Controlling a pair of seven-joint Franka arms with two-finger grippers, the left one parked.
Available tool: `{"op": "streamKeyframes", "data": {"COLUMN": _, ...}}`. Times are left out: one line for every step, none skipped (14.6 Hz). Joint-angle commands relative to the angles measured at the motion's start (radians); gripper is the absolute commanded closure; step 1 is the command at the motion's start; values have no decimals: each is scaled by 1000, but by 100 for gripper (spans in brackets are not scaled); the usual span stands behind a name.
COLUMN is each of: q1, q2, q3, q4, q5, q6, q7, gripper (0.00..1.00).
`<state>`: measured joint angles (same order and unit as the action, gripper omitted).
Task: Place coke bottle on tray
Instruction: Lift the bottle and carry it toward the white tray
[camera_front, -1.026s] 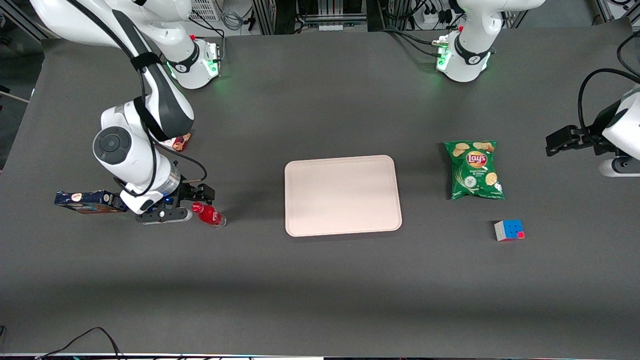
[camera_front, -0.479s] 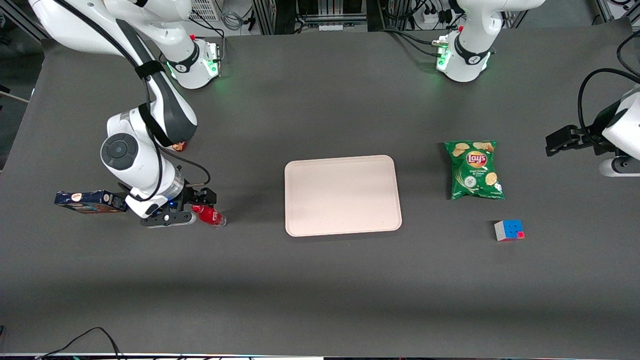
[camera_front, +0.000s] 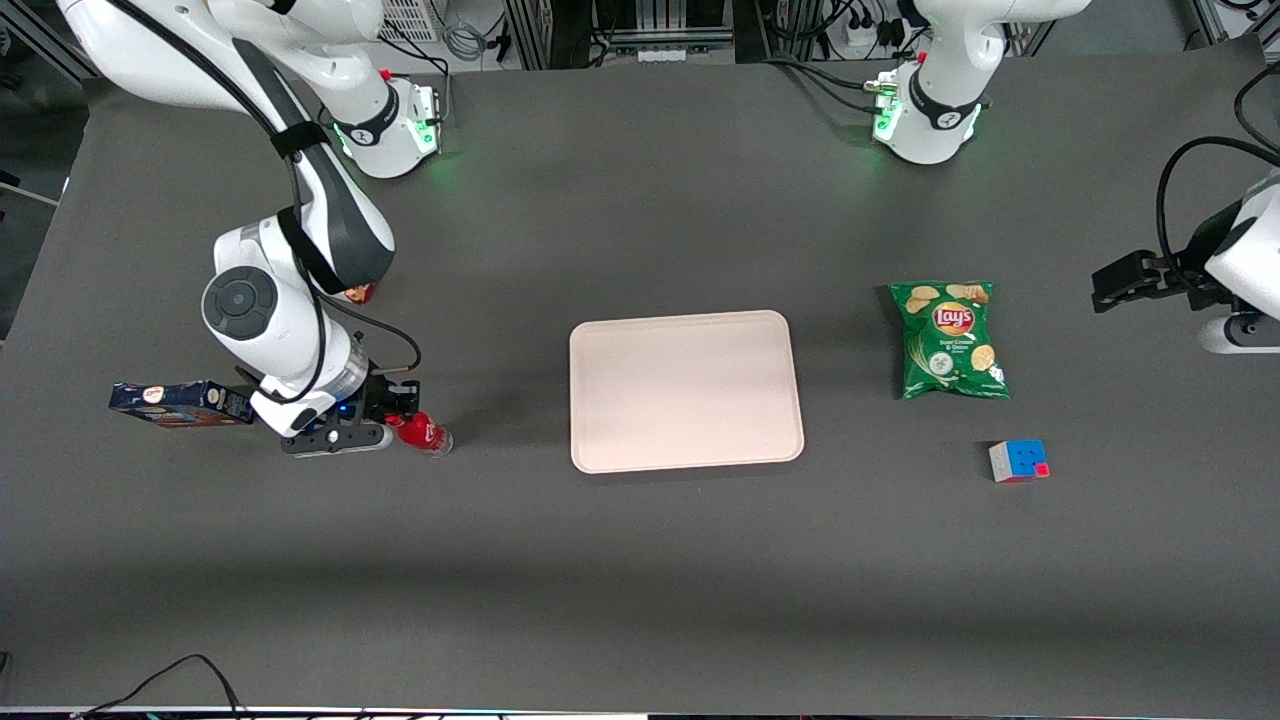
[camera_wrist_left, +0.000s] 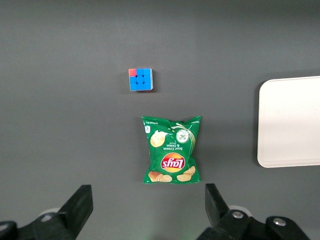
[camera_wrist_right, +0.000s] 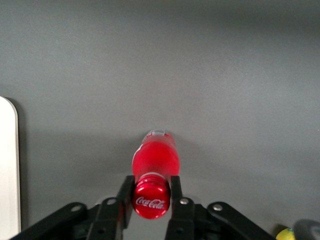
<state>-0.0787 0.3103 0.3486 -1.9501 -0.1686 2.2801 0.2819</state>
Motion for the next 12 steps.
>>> {"op": "streamKeyframes", "data": {"q1": 2, "q2": -7, "q3": 1, "q4": 2, "q5": -31, "q6": 15, "q7": 33, "gripper": 100}}
{"op": "streamKeyframes", "data": {"q1": 2, "q2": -11, "q3": 1, "q4": 3, "q5": -31, "q6": 13, "q7": 33, "gripper": 100}}
{"op": "streamKeyframes", "data": {"q1": 2, "q2": -23, "q3": 3, "q4": 5, "q5": -31, "q6": 9, "q7": 34, "gripper": 100}}
{"op": "streamKeyframes", "data": {"q1": 2, "q2": -42, "q3": 3, "q4": 10, "q5": -31, "q6": 1, "q7": 34, "gripper": 100}}
{"op": "streamKeyframes", "data": {"q1": 2, "q2": -65, "q3": 3, "q4": 20, "q5": -29, "q6": -34, "q7": 36, "gripper": 100}}
{"op": "streamKeyframes", "data": {"q1": 2, "q2": -82, "q3": 10, "q4": 51, "q5": -29, "q6": -100, "q7": 36, "gripper": 100}}
{"op": "streamKeyframes", "data": {"q1": 2, "q2": -97, "q3": 24, "q4": 86, "q5": -28, "q6": -172, "q7": 36, "gripper": 100}}
{"op": "streamKeyframes", "data": {"q1": 2, "q2": -112, "q3": 33, "q4": 127, "q5": -25, "q6": -241, "q7": 37, "gripper": 100}}
{"op": "streamKeyframes", "data": {"q1": 2, "q2": -126, "q3": 47, "q4": 170, "q5": -20, "q6": -310, "q7": 36, "gripper": 100}}
{"op": "streamKeyframes", "data": {"q1": 2, "q2": -131, "q3": 62, "q4": 216, "q5": -19, "q6": -377, "q7": 36, "gripper": 100}}
{"op": "streamKeyframes", "data": {"q1": 2, "q2": -132, "q3": 81, "q4": 270, "q5": -8, "q6": -448, "q7": 37, "gripper": 100}}
{"op": "streamKeyframes", "data": {"q1": 4, "q2": -132, "q3": 101, "q4": 322, "q5": 16, "q6": -509, "q7": 39, "gripper": 100}}
